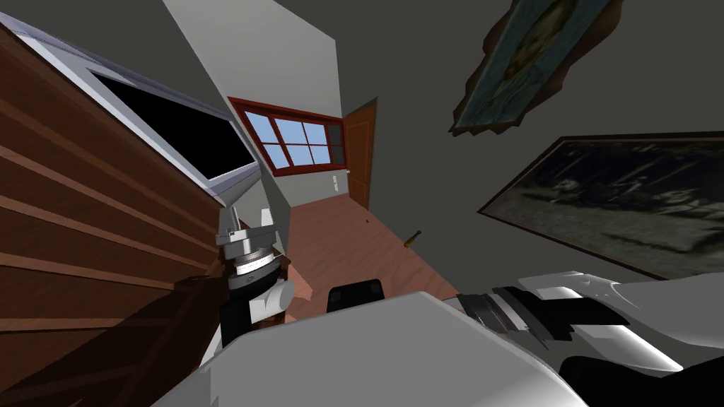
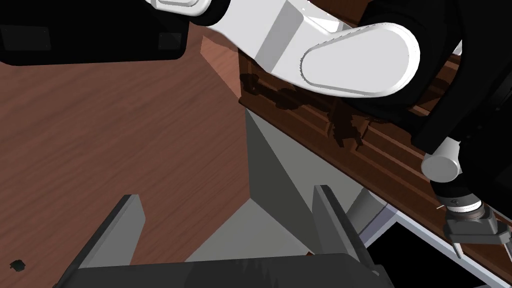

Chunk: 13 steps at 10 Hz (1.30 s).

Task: Push the door open

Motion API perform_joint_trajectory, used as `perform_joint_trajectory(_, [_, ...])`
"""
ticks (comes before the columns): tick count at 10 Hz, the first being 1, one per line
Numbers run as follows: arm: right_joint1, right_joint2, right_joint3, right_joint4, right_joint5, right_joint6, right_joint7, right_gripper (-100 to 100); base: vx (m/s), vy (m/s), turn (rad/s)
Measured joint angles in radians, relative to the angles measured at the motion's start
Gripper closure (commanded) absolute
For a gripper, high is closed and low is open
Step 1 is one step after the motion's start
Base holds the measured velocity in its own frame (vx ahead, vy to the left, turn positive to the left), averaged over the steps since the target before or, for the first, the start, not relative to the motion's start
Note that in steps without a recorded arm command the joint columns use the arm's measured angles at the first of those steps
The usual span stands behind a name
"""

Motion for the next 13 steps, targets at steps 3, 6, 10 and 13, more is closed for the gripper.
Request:
perform_joint_trajectory(3, [0.045,-0.069,-0.009,0.017,0.003,-0.010,0.010,-100,0.071,0.073,-0.114])
perform_joint_trajectory(6, [0.087,-0.139,-0.014,0.032,0.005,-0.017,0.019,-100,0.060,0.082,-0.113])
perform_joint_trajectory(10, [0.131,-0.227,-0.014,0.051,0.011,-0.029,0.026,-100,0.057,0.071,-0.098])
perform_joint_trajectory(13, [0.176,-0.298,-0.023,0.071,0.007,-0.041,0.038,-100,0.051,0.098,-0.107])
